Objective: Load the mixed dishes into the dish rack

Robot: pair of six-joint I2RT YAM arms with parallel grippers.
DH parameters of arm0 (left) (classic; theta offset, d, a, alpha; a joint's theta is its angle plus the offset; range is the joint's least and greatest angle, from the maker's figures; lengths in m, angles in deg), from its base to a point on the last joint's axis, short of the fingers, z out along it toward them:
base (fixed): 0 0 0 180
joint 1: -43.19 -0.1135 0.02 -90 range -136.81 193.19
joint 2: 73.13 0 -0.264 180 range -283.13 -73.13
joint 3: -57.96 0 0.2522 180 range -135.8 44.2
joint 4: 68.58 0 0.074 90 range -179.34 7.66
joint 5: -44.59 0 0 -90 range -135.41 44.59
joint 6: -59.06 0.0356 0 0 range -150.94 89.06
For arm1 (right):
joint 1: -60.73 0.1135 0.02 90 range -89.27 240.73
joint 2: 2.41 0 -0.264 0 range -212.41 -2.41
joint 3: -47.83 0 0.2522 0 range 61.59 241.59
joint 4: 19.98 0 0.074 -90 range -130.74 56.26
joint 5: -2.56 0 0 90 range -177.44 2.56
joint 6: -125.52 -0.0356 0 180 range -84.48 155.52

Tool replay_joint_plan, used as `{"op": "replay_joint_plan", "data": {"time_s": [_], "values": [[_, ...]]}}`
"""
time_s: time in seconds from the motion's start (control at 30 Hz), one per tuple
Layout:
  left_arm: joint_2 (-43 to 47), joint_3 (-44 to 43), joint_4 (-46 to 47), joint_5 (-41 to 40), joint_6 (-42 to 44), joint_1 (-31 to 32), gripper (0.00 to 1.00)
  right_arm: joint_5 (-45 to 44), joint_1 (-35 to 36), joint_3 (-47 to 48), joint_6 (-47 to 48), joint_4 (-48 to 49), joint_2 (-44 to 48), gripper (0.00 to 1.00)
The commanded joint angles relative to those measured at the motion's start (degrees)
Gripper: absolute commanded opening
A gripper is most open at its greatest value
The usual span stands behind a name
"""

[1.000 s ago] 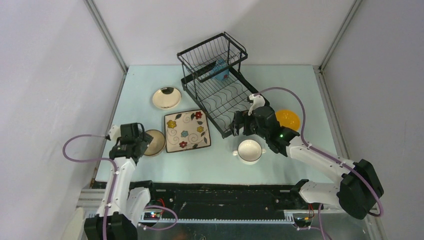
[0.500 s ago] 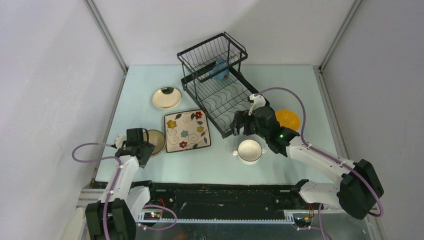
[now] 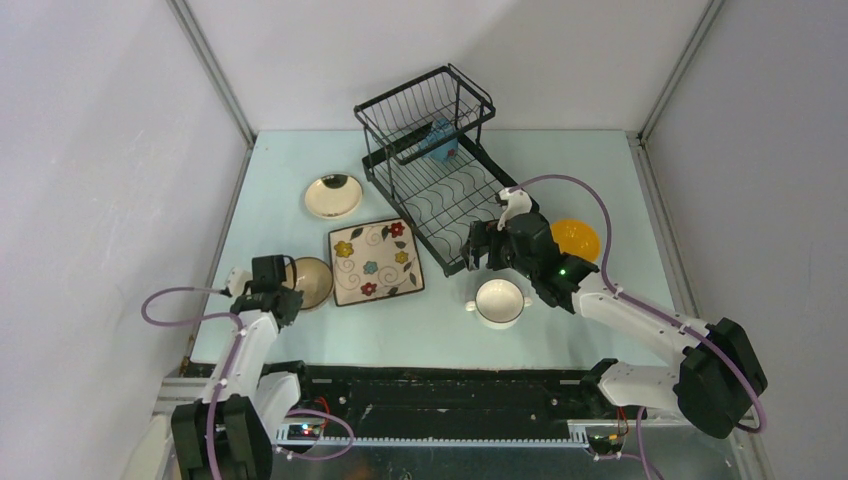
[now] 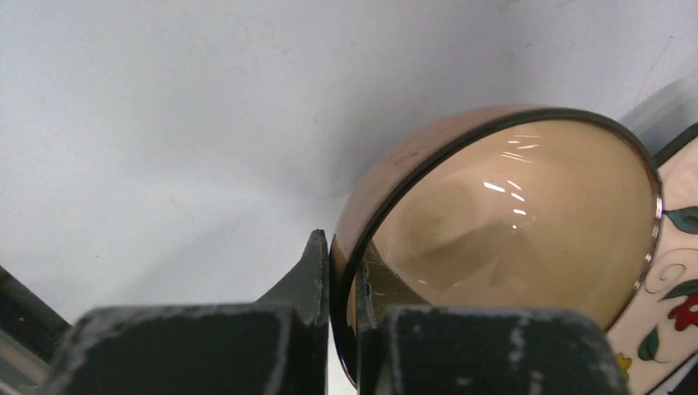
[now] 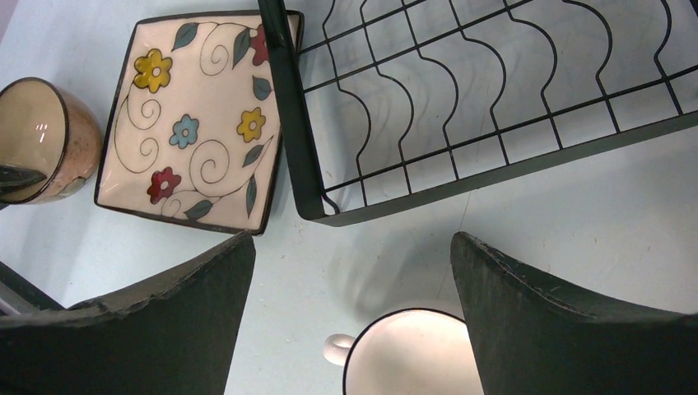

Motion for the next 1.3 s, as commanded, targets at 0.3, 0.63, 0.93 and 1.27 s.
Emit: {"op": "replay_joint_plan", "data": {"time_s": [0.3,0.63,0.93,1.27], "values": [[6.9,-3.9,-4.0,-3.3,0.1,-0.1,0.0,-1.6,0.2,-0.1,0.3,2.1,0.0,0.91],[9.9,-0.2,0.0,0.1,-3.8,-0.1,0.0,-1.6,0.1,-0.1,0.2,2.2,-0.4,0.91],[15.5,-6.0,-4.4,-1.3,-2.5,-0.1,0.0,-1.1,-1.3,-0.1,-1.6,1.9,-0.6,0.91],[17.3,0.3,22.1,32.1,-7.0,0.1,0.0,2.4,-3.8,-7.9,-3.8,14.7,5.0,0.89]]}}
